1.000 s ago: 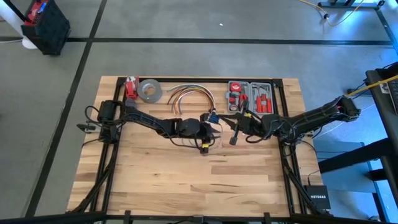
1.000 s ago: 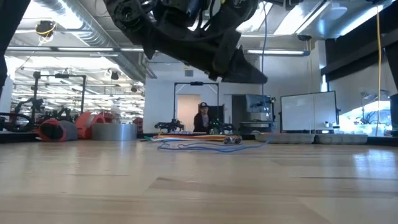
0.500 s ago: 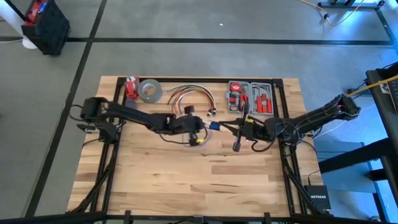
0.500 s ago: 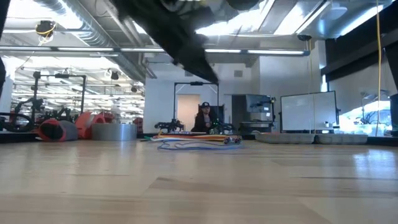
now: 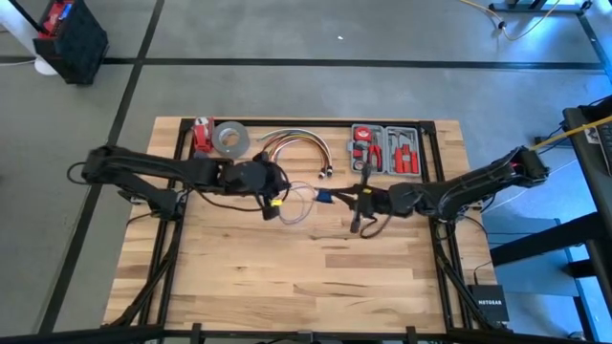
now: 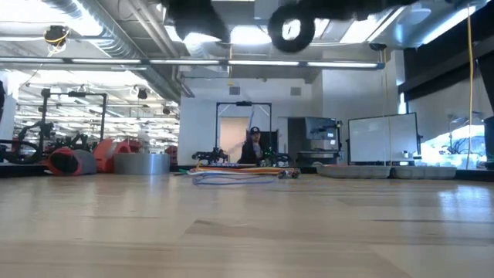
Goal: Coil cords
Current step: Coil the blue wire on the black spool
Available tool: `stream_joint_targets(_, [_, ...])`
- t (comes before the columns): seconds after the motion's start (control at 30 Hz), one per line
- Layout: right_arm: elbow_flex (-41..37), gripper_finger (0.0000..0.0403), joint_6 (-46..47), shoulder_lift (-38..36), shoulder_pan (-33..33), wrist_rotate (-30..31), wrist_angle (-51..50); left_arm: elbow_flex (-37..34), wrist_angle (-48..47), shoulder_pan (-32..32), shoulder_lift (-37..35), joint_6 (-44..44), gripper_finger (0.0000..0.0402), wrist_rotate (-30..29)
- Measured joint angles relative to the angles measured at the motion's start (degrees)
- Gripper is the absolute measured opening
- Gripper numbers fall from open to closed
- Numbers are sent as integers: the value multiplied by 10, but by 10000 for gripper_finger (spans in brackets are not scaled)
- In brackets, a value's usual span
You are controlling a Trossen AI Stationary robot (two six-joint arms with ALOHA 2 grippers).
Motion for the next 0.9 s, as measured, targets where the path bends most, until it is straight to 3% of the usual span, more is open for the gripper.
stream_joint_targets(0.3, [0,1,22,51,-50,24,10,0,155,-33,39,-20,1,31])
stream_joint_targets(0.67, [0,1,43,54,-50,4,44,0,401,-43,187,9,4,33])
stream_joint_targets(0.9, [4,1,55,54,-50,5,45,-1,434,-27,232,28,3,-3])
